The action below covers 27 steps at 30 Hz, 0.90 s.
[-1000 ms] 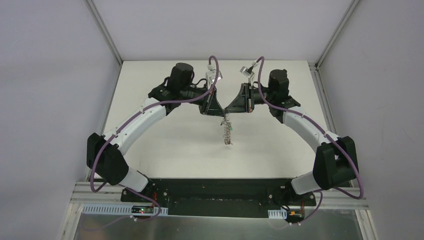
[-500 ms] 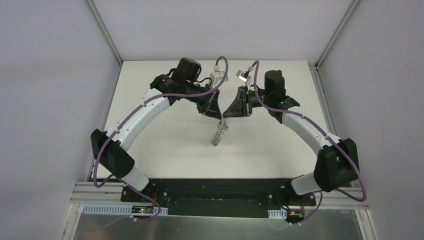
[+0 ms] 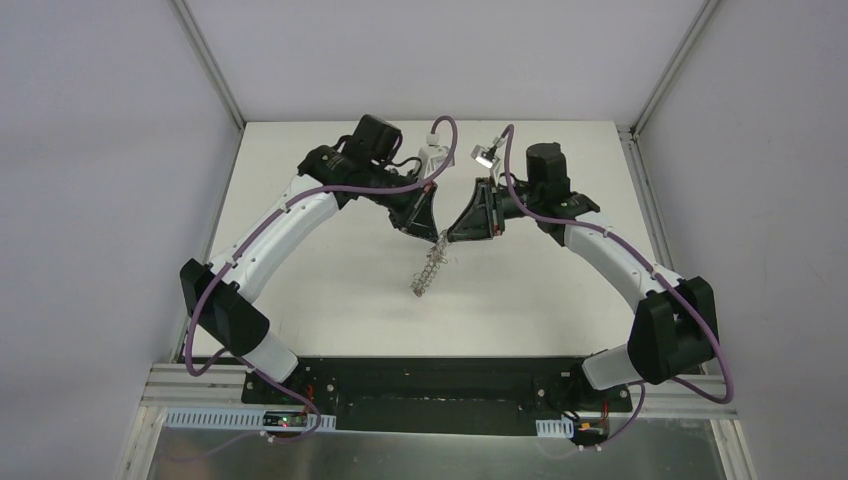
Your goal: Put the keys on the keyring
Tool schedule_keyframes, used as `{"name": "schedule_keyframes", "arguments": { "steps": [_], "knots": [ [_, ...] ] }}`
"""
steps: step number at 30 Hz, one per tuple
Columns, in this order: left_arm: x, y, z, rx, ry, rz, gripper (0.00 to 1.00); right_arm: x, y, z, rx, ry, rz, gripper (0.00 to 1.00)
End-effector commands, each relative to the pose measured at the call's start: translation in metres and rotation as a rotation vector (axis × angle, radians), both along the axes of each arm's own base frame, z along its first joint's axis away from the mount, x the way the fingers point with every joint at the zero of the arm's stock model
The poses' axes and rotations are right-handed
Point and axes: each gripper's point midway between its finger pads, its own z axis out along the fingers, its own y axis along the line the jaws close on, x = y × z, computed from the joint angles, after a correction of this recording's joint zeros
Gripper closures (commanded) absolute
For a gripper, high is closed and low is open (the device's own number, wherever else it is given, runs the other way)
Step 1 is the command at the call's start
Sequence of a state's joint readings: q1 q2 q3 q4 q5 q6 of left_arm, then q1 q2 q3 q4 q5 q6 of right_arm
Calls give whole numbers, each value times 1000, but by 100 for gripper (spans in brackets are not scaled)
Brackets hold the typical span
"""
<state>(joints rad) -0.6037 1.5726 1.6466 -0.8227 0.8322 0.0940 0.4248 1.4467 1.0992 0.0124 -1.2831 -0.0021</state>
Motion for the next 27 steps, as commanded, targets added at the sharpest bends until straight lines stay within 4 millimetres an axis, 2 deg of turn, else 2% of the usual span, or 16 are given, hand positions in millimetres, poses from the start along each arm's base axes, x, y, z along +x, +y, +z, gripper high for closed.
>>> {"name": "schedule_keyframes", "arguments": {
  "steps": [1, 5, 12, 17, 27],
  "knots": [
    [-7, -8, 16, -46, -27, -58, 100, -6, 3, 28, 50, -109, 38, 69],
    [-12, -12, 19, -68, -10, -78, 100, -8, 6, 28, 51, -110, 49, 62],
    [-13, -15, 18, -79, 8, -83, 100, -12, 8, 28, 52, -110, 68, 62],
    [-13, -16, 18, -81, 13, -80, 100, -13, 9, 26, 54, -118, 75, 72],
    [-9, -17, 19, -81, 5, -66, 100, -21, 9, 22, 42, -96, 99, 82]
  ]
}}
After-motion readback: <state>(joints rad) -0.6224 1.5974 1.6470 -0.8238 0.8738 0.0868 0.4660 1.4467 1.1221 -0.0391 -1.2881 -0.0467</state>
